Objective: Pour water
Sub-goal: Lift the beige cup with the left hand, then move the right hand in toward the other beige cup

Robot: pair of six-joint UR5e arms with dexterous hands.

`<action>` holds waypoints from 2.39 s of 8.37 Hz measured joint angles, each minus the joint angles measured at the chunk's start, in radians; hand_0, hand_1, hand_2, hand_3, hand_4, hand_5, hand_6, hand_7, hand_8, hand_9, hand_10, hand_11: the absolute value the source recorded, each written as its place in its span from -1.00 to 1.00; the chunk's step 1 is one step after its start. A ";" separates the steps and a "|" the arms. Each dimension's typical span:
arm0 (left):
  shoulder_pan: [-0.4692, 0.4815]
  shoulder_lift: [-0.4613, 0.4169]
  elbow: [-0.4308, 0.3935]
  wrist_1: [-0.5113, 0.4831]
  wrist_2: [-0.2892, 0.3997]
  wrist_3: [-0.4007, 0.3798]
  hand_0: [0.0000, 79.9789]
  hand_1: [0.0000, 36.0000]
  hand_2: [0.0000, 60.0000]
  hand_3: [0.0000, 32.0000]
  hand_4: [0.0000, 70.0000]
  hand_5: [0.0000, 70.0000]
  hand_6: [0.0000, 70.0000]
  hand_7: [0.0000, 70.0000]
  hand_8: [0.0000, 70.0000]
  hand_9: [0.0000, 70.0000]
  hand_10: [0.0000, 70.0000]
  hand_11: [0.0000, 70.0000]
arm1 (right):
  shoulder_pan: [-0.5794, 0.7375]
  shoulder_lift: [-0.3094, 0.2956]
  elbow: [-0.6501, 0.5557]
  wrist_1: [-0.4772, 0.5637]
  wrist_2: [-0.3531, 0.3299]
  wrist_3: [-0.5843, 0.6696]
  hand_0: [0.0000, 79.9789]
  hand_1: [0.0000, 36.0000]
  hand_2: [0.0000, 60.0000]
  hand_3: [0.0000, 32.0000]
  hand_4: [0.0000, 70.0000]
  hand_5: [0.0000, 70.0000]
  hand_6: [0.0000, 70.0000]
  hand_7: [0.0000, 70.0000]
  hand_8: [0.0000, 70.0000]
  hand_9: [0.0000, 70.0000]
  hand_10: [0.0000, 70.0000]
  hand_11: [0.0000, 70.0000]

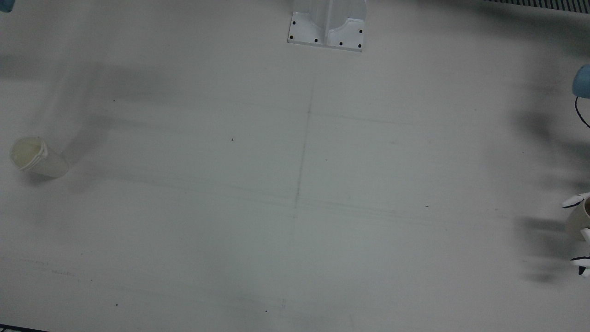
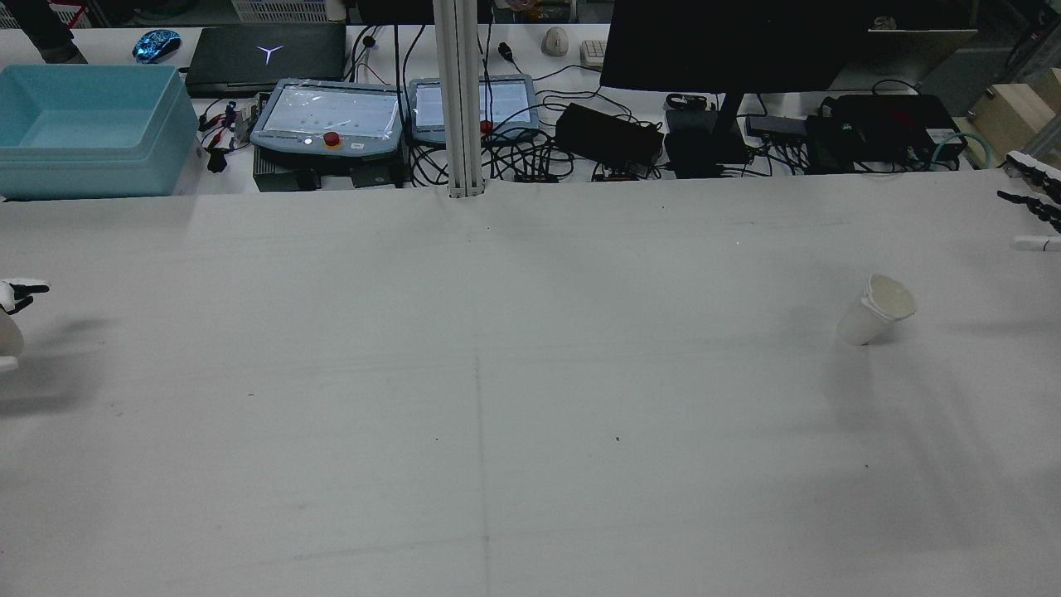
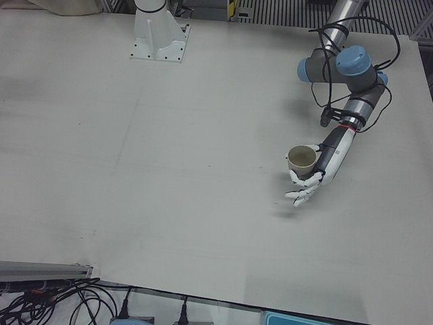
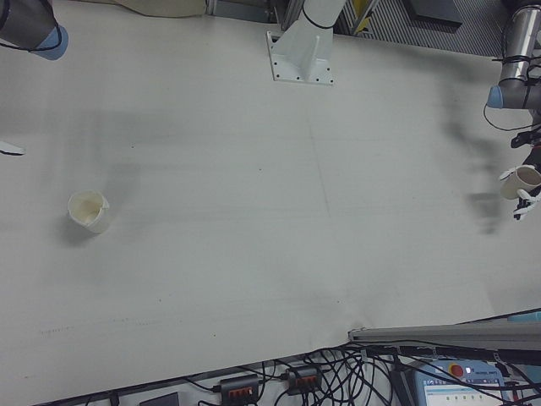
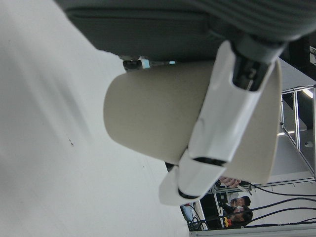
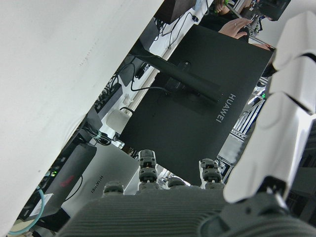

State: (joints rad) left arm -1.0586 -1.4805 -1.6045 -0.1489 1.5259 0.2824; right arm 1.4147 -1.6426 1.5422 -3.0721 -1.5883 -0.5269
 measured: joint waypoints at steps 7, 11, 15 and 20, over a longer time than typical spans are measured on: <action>-0.010 0.002 -0.002 0.000 0.000 -0.003 1.00 1.00 -0.30 -1.00 1.00 1.00 -0.49 -0.27 -0.63 -0.79 -0.84 -0.68 | -0.305 0.010 -0.168 0.252 0.265 0.016 0.16 -0.09 -0.45 -0.36 -1.00 -0.86 -1.00 -1.00 -0.83 -0.83 -1.00 -1.00; -0.022 0.018 0.006 -0.014 0.000 -0.003 1.00 1.00 -0.35 -1.00 1.00 1.00 -0.48 -0.26 -0.63 -0.78 -0.84 -0.67 | -0.480 0.044 -0.168 0.270 0.437 -0.027 0.16 -0.10 -0.47 -0.62 -1.00 -0.87 -1.00 -1.00 -0.80 -0.79 -1.00 -1.00; -0.022 0.022 0.010 -0.020 -0.001 -0.003 1.00 1.00 -0.36 -1.00 1.00 1.00 -0.48 -0.26 -0.63 -0.78 -0.84 -0.67 | -0.504 -0.036 -0.141 0.333 0.576 -0.031 0.16 -0.08 -0.47 -0.80 -1.00 -0.88 -1.00 -1.00 -0.77 -0.75 -1.00 -1.00; -0.023 0.051 -0.002 -0.026 -0.001 -0.005 1.00 1.00 -0.35 -1.00 1.00 1.00 -0.48 -0.26 -0.64 -0.79 -0.84 -0.68 | -0.603 0.010 -0.245 0.393 0.777 0.292 0.15 -0.12 -0.39 -0.29 -1.00 -0.86 -0.96 -0.94 -0.78 -0.75 -1.00 -1.00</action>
State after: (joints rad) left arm -1.0819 -1.4296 -1.6063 -0.1753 1.5253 0.2770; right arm 0.8121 -1.6324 1.2975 -2.6787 -0.8117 -0.2346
